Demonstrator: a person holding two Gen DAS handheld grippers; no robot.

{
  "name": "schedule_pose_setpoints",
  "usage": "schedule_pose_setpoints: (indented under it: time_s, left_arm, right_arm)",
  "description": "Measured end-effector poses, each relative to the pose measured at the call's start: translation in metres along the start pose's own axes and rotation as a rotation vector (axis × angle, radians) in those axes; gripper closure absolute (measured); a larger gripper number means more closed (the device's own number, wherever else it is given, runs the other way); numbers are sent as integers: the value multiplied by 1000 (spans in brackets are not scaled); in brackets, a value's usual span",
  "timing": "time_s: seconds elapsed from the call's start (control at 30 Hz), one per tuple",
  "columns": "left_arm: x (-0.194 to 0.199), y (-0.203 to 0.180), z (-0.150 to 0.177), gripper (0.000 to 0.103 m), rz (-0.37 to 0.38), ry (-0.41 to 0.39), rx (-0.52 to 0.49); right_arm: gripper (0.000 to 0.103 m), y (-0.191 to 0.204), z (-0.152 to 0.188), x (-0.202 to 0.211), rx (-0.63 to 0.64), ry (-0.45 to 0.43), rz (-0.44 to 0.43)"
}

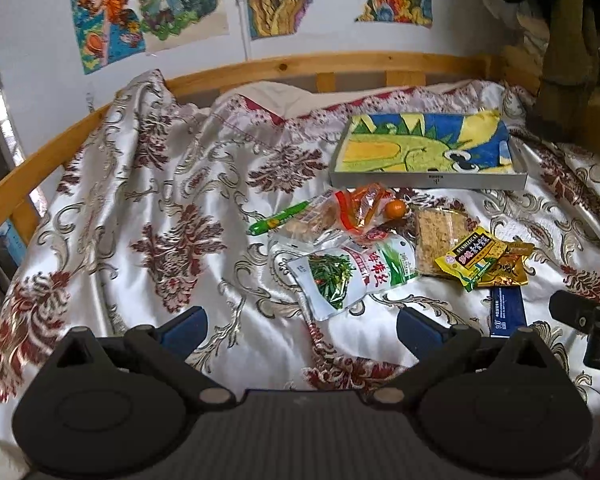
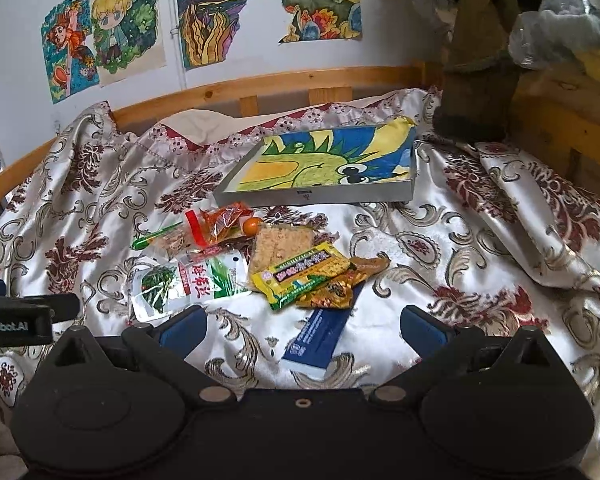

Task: Organize snacks
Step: 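Move the right tool toward the gold packet while the left tool approaches the brown packet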

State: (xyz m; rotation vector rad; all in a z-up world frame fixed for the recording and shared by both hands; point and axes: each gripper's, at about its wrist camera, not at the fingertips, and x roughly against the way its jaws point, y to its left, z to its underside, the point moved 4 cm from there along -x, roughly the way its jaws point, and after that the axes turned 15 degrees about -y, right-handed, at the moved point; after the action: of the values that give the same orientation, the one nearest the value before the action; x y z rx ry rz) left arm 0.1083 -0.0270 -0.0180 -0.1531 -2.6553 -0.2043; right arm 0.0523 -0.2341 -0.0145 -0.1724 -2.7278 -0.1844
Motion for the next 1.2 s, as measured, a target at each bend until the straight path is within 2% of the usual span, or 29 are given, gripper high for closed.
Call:
schedule_pose_setpoints:
  time_s: [0.2,0.37,0.67,0.83,0.97,1.2]
  left_arm:
    - [-32,-13,-15,0,28,20,-87]
    - [-62,-22,-24,0,33,19,-153]
    - [-109,-27,-29,0,41,25,-212]
    - [-126,-28,-27,0,48,15,-229]
    - [-137,-29,-22,0,55,38,-231]
    - [-146,-21,-16,0,79,71,-222]
  right_arm:
    - [1,-9,-8,-29,-17,33,-10]
    - [1,-18,-14,-60,28,59,2]
    - [1,-30,-30,-109,210,15,-29]
    - [1,-35,-23,-130,195,6,-114]
    - [1,-32,-14,-144,179,74,-182]
    - [1,-17,4,-147,302,162,-262]
